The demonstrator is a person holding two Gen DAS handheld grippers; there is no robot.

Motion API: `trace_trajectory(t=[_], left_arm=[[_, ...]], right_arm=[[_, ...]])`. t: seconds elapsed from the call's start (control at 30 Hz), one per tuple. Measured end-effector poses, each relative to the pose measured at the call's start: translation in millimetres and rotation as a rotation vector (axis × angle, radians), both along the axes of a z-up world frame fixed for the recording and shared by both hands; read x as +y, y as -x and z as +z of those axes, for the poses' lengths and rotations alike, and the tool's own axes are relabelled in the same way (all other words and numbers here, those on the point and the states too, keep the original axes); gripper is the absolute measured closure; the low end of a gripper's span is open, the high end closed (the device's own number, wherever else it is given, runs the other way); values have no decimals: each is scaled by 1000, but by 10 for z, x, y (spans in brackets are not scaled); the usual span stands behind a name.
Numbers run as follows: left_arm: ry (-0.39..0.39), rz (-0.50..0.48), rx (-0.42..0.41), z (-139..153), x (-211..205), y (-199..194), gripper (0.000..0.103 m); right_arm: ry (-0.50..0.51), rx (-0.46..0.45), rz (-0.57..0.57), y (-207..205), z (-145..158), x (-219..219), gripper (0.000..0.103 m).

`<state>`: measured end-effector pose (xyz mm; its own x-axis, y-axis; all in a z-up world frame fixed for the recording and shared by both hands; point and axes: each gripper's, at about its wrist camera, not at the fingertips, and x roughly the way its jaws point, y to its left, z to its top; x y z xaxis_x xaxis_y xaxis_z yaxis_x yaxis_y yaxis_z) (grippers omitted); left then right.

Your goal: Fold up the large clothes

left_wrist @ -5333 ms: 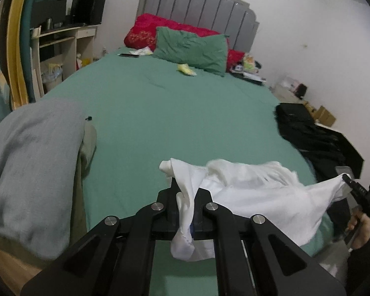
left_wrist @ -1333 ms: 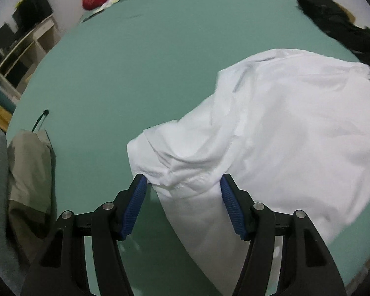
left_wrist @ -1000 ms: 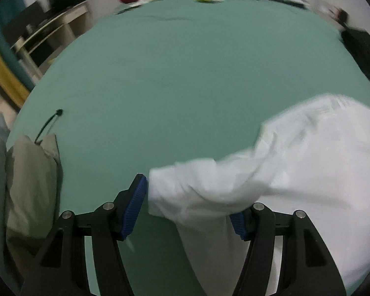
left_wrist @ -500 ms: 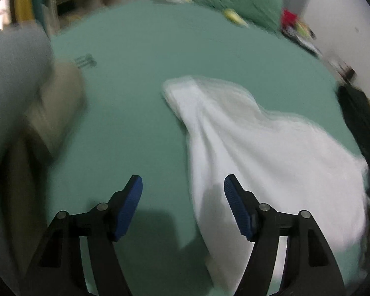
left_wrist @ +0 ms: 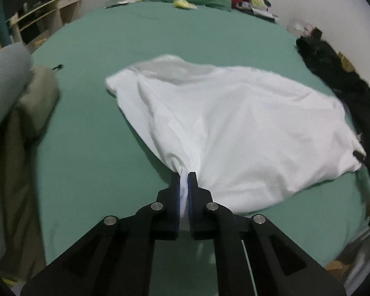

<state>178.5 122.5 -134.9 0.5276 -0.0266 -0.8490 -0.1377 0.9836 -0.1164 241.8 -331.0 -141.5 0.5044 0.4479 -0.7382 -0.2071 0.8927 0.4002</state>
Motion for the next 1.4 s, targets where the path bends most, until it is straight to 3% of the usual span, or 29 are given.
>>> trace_trajectory(t=[0.07,0.23,0.47,0.53,0.57,0.6,0.63,0.67,0.73,0.87,0.97,1.17,1.3,1.4], left_arm=[[27,13,2,80,36,197,97],[63,24,7,120,53,672,97],[106,15,117,-153,-85,1049,94],[84,24,149,-193,-70,1026,81],[79,39,138,-167,-53,1027,65],[72,57,114,-118,-43,1029,56],[60,75,79,-47,-19,1012,42],[44,92,38,36,4,991,39],[26,98,-17,146,17,918,39],[5,24,-2,111,-108,472,39],[-8,-12,20,-27,-205,148,39],[-88,0,95,-396,-261,-450,39],[-118,0,76,-479,-220,-779,39],[-132,37,54,-513,-116,-980,39]], right_arm=[[-21,-7,-9,165,90,-36,94],[45,-33,-6,636,272,-26,94],[74,59,-31,945,67,-82,92],[70,65,-52,929,78,-112,84],[75,65,-66,903,84,-123,75],[86,60,-86,876,90,-134,68],[97,49,-109,880,113,-144,54],[104,16,-138,859,160,-158,41],[106,-60,-165,849,274,-161,30],[134,-147,-181,750,365,-125,29],[127,-144,-146,608,326,15,29],[229,-118,-45,305,143,410,29],[322,-59,-28,142,-138,529,27],[360,-64,-36,48,-168,567,20]])
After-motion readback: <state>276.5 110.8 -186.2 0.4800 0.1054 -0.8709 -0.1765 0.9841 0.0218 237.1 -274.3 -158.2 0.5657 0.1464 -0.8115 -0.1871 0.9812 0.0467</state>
